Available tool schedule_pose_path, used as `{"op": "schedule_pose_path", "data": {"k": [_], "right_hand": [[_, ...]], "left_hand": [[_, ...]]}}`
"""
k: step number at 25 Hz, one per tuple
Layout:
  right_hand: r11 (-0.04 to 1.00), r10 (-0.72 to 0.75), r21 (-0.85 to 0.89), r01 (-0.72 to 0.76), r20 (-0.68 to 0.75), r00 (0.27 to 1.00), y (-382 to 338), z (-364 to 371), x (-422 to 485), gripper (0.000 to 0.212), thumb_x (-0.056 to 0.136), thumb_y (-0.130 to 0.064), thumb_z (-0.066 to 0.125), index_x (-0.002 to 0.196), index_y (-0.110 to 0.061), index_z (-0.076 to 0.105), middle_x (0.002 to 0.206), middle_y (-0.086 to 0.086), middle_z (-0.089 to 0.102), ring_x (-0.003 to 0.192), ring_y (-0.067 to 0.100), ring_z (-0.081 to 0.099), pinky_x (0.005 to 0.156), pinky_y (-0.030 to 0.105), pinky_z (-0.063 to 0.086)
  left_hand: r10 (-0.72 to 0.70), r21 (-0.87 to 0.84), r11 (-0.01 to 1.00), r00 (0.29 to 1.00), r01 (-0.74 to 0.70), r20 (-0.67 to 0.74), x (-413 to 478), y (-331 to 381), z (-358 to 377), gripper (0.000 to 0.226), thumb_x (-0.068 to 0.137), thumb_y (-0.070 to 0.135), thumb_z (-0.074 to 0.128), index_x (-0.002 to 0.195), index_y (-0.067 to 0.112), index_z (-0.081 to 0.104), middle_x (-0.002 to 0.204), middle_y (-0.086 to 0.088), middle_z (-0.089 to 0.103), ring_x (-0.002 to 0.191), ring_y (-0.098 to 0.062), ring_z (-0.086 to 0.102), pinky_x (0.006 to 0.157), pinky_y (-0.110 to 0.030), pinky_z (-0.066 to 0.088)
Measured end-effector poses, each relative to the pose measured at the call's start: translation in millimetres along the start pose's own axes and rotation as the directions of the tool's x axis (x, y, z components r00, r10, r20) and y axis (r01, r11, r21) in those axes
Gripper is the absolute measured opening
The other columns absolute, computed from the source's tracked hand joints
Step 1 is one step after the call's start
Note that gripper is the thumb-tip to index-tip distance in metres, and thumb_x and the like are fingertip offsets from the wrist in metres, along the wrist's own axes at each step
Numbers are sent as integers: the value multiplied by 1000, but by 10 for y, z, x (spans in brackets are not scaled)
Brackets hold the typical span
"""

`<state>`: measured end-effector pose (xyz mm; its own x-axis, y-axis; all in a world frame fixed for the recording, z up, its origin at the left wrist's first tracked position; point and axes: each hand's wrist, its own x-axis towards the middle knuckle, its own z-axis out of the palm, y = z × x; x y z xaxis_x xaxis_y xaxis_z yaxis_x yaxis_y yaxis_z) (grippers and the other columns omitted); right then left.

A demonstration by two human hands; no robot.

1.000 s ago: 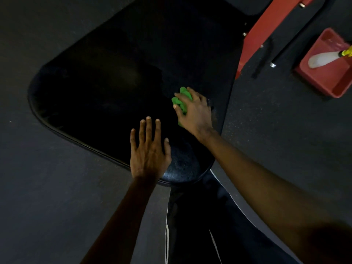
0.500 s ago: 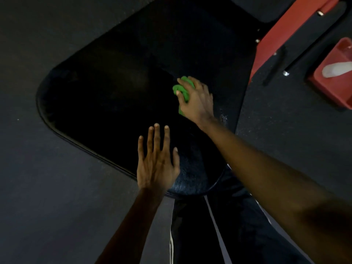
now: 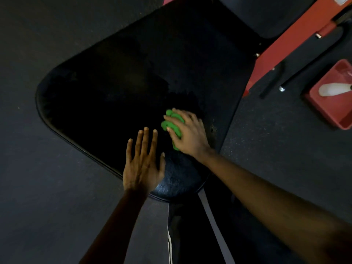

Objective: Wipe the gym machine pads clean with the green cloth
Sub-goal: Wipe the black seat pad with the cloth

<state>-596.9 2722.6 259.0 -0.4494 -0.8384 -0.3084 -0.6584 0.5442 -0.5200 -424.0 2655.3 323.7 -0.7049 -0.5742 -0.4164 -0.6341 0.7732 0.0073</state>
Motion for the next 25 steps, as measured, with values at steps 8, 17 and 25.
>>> {"op": "schedule_pose_path", "data": {"k": [8, 17, 25], "right_hand": [[992, 124, 26, -123, -46, 991, -120, 11, 650, 45, 95, -45, 51, 140, -41, 51, 153, -6, 42, 129, 29, 45, 98, 53, 47], [992, 122, -18, -123, -55, 991, 675, -47, -427, 45, 98, -46, 52, 142, -39, 51, 152, 0, 44, 129, 30, 47, 100, 50, 49], [971, 233, 55, -234, 9, 972, 176, -82, -1157, 47, 100, -49, 44, 146, -44, 43, 157, -6, 34, 137, 23, 38, 104, 46, 42]], "left_hand": [[-11, 13, 1000, 1000, 11, 4, 0, -6, 27, 68, 101, 46, 28, 158, 9, 19, 164, -15, 18, 153, -28, 14, 124, -49, 7], [10, -118, 993, 1000, -13, -27, 231, 93, -74, 68, 102, 50, 28, 158, 12, 20, 165, -12, 17, 154, -25, 6, 122, -42, -7], [77, -68, 995, 997, -78, -11, 317, 317, 86, 70, 102, 48, 31, 157, 7, 21, 163, -16, 22, 153, -26, 14, 124, -45, 7]]}}
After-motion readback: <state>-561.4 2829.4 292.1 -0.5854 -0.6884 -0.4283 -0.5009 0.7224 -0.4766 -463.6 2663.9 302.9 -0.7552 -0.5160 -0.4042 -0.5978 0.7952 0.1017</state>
